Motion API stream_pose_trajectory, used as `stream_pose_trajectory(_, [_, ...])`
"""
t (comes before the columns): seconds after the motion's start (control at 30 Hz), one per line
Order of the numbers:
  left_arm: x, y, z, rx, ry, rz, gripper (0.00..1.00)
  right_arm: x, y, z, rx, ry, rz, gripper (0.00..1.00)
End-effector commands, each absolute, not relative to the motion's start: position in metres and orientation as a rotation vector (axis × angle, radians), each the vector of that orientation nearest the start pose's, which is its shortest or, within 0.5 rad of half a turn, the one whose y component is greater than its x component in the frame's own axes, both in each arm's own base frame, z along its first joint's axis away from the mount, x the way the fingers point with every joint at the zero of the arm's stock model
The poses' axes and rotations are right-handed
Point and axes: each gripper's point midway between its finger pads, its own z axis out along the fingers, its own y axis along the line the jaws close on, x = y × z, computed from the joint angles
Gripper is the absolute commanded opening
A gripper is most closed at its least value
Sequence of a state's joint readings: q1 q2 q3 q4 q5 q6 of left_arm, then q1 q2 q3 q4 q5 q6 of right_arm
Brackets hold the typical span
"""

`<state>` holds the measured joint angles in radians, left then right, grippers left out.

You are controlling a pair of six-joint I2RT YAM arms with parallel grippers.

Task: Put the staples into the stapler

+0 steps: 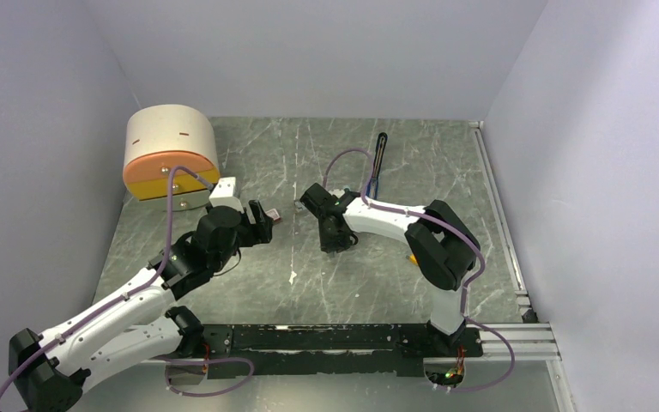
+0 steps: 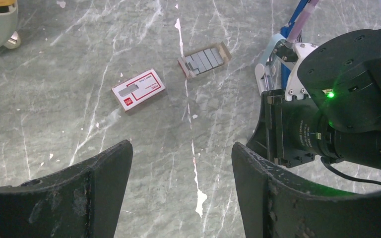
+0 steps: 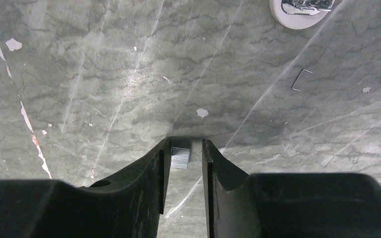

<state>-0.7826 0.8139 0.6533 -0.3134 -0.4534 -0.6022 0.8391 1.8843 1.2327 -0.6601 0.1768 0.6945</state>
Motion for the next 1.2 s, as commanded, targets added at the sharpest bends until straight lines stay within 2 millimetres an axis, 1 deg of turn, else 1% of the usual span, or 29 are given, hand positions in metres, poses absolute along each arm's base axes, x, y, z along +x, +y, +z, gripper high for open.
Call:
stream_pose_trajectory(0.0, [0.247,-0.162,0.188,-0.120,2.003,-0.410,0.78,0.245,0.269,0.002,-0.130,2.849,0.036,0.32])
stream_pose_trajectory(0.2, [0.247,-0.163,0.187,-0.119,2.006,-0.408,0.78,0.245,0.273,-0.001,-0.120,2.854,0.055,0.30])
stream_pose_trajectory(0.37, [0.247,-0.162,0.187,-0.118,2.008,-0.404,0.78,0.245,0.279,0.001,-0.108,2.848,0.102,0.30])
stream_pose_trajectory(0.57, [0.247,-0.163,0.186,-0.116,2.011,-0.403,0.78,0.246,0.281,0.002,-0.125,2.841,0.103,0.20])
stream_pose_trajectory(0.73, [0.247,-0.163,0.186,-0.116,2.011,-0.404,0.78,0.250,0.280,0.007,-0.118,2.820,0.084,0.20])
stream_pose_trajectory(0.83, [0.248,-0.164,0.187,-0.114,2.010,-0.409,0.78,0.257,0.279,0.015,-0.109,2.784,0.068,0.20])
stream_pose_trajectory(1.0, [0.248,-0.166,0.192,-0.111,2.005,-0.420,0.78,0.275,0.274,0.036,-0.086,2.690,0.053,0.20])
stream_pose_trajectory(1.17, [0.251,-0.171,0.203,-0.112,1.988,-0.444,0.78,0.305,0.257,0.060,-0.027,2.603,0.058,0.20])
